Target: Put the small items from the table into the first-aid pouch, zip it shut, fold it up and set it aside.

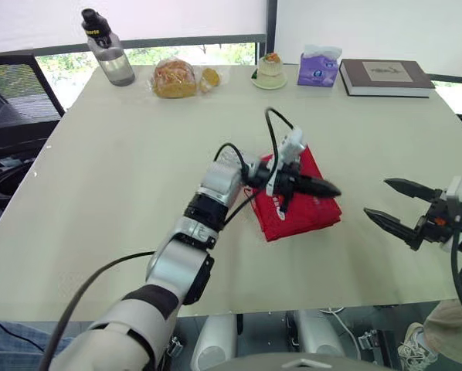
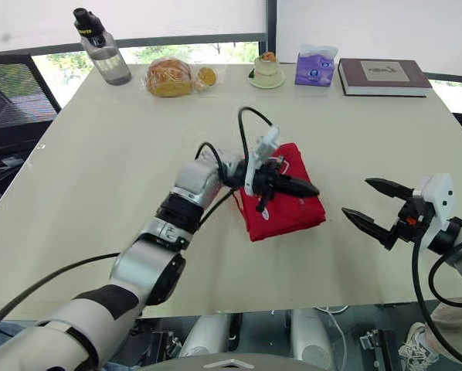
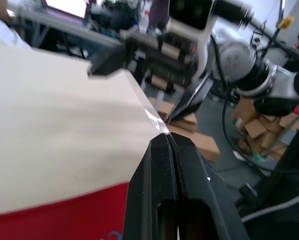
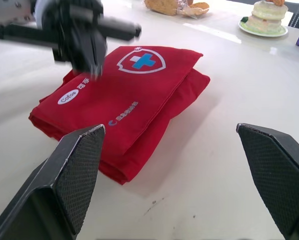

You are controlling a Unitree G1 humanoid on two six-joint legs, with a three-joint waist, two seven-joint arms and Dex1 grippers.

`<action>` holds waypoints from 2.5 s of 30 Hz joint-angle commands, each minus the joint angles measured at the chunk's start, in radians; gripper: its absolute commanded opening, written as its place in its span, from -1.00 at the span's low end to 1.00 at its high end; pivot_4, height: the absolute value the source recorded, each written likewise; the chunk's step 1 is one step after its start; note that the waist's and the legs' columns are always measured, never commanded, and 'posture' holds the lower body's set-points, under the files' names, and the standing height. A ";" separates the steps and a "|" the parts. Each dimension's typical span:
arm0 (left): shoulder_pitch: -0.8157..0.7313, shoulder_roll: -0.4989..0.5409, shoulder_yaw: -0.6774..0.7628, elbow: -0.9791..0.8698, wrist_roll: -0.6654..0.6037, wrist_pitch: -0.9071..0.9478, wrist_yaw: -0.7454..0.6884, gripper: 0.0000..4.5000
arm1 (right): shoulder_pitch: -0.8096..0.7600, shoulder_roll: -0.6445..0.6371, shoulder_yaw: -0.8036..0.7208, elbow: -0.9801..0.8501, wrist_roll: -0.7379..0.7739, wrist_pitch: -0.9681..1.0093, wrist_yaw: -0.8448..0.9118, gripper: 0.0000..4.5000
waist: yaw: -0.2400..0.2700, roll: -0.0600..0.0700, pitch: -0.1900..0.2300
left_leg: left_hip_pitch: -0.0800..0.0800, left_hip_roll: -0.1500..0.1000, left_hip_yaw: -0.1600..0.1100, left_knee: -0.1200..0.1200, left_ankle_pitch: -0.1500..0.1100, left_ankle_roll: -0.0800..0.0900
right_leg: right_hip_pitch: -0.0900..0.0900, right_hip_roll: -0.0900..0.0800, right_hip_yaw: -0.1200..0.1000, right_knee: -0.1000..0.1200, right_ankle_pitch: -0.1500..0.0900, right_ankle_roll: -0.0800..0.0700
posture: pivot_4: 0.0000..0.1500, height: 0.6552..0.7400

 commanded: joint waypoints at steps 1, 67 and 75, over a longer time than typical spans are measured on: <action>-0.113 0.015 0.109 0.217 0.031 -0.120 0.211 -0.98 | -0.034 -0.004 -0.007 -0.013 0.029 0.015 -0.008 1.00 | -0.002 0.000 0.000 | -0.001 0.000 -0.001 0.002 0.000 0.000 | 0.000 0.000 -0.001 0.000 0.000 0.001 | 1.00 1.00; 0.631 0.767 0.396 -0.926 -0.342 0.166 0.225 0.99 | -0.779 0.044 0.529 0.529 0.097 0.863 0.031 1.00 | -0.009 0.000 0.002 | 0.000 0.002 -0.001 -0.002 0.000 0.000 | -0.001 0.000 -0.001 0.000 0.002 -0.003 | 1.00 1.00; 0.619 0.756 0.376 -0.915 -0.347 0.153 0.251 1.00 | -0.765 0.018 0.510 0.484 0.126 0.951 0.096 0.27 | -0.008 0.000 0.002 | 0.000 0.002 -0.001 -0.003 0.000 0.000 | -0.002 0.000 -0.001 0.000 0.002 -0.003 | 1.00 1.00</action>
